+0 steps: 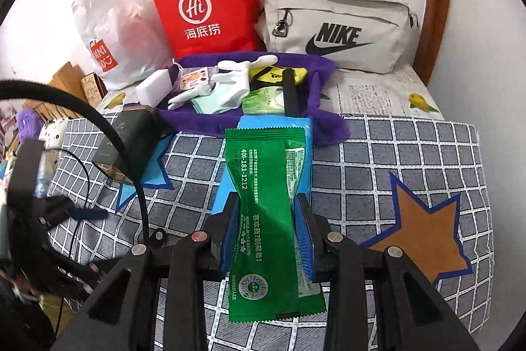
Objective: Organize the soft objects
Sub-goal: 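Carry the green packet up and over onto the purple towel with the right tool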
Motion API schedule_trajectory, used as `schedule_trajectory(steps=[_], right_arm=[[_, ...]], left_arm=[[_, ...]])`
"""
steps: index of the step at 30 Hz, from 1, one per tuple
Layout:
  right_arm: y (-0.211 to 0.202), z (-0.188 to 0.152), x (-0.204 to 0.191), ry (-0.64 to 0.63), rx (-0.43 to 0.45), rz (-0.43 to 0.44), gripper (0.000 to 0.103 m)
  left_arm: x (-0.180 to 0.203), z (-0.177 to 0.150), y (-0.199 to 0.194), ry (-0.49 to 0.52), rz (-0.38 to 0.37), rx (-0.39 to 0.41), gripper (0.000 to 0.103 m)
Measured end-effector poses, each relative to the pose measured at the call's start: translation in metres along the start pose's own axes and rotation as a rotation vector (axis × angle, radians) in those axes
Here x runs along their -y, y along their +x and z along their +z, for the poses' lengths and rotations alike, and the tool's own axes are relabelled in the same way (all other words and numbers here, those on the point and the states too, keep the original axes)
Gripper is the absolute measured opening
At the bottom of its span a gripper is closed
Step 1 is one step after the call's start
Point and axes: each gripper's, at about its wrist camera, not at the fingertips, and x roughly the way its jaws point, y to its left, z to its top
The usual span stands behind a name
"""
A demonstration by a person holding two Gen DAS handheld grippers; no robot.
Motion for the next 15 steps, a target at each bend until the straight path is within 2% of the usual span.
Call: schedule_trajectory(steps=[5, 9, 13, 15], right_arm=[[0.001, -0.001, 0.006, -0.005, 0.003, -0.011, 0.033], [0.004, 0.0, 0.009, -0.009, 0.003, -0.003, 0.033], [0.007, 0.0, 0.008, -0.007, -0.002, 0.005, 0.033], [0.009, 0.0, 0.007, -0.004, -0.001, 0.015, 0.033]], left_arm=[[0.028, -0.004, 0.023, 0.058, 0.017, -0.04, 0.076], [0.039, -0.009, 0.04, 0.099, 0.113, -0.065, 0.069], [0.039, -0.012, 0.04, 0.067, 0.089, -0.043, 0.053], [0.041, -0.015, 0.039, 0.064, 0.079, -0.031, 0.029]])
